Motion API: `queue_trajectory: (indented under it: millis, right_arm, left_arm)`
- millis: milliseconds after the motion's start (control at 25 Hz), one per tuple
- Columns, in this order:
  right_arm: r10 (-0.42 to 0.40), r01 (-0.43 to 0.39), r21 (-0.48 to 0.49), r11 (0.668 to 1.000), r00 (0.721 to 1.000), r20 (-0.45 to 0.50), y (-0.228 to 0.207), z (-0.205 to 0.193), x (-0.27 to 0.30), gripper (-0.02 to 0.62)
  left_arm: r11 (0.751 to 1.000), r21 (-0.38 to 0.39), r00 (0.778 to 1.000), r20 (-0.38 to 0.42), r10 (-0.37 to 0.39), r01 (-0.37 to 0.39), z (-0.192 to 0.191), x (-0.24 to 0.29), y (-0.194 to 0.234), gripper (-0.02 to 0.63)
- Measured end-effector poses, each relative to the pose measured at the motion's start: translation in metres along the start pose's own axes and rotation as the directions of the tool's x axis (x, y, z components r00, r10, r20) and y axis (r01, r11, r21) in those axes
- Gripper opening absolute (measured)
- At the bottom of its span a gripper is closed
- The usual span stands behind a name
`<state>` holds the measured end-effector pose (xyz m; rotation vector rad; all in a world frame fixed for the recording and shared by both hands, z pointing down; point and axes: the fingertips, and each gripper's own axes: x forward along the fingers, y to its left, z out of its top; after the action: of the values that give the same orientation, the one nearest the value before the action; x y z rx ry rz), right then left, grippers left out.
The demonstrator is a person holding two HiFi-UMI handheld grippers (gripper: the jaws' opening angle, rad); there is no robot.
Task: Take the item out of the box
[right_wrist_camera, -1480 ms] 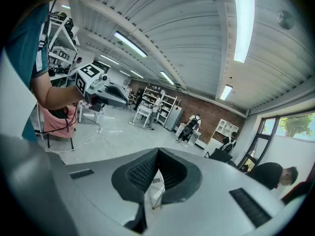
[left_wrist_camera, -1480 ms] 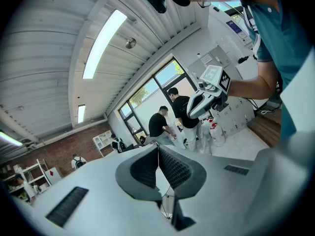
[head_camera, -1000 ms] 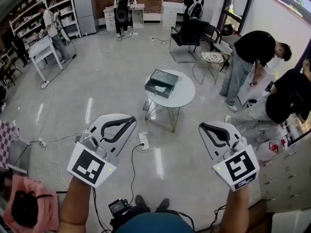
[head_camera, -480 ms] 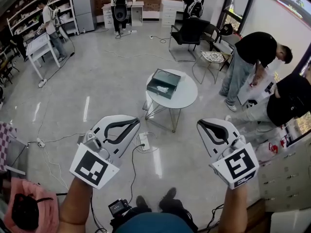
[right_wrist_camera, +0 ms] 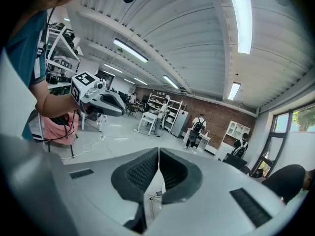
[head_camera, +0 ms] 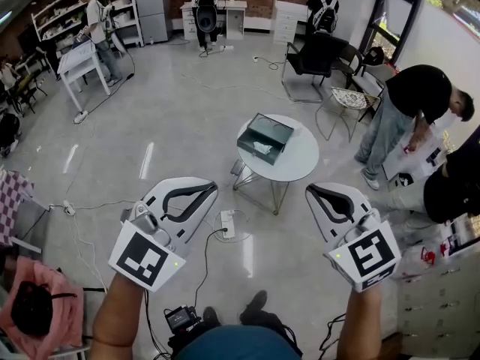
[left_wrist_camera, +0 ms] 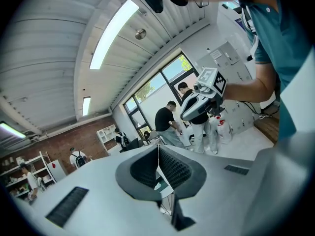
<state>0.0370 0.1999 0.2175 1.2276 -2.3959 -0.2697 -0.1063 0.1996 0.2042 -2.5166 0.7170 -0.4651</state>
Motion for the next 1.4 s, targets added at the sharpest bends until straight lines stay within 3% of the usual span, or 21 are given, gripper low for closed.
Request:
queue_trajectory:
  millis: [400, 680, 920, 1400]
  right_arm:
    - [0.086, -0.086, -0.008, 0.996, 0.996, 0.025, -0.055, -0.023, 0.027, 0.038]
    - [0.093, -0.093, 0.000, 0.996, 0.995, 0.043, -0.095, -0.045, 0.020, 0.040]
    - [0.062, -0.063, 0.032, 0.997, 0.998, 0.024, -0.121, -0.072, 0.014, 0.040]
    - [-0.082, 0.088, 0.072, 0.994, 0.993, -0.085, -0.164, -0.098, 0.036, 0.040]
  left_arm:
    - [0.998, -0.028, 0.997, -0.062, 0.054, -0.055, -0.005, 0.059, 0.012, 0.021]
    - [0.998, -0.006, 0.994, -0.086, 0.066, -0.067, 0.009, 0.100, 0.005, 0.021]
    - [0.999, -0.008, 0.997, -0.077, 0.030, -0.031, 0.008, 0.137, 0.001, 0.021]
    - [0.993, -0.015, 0.992, 0.053, -0.113, 0.114, -0.012, 0.212, 0.036, 0.021]
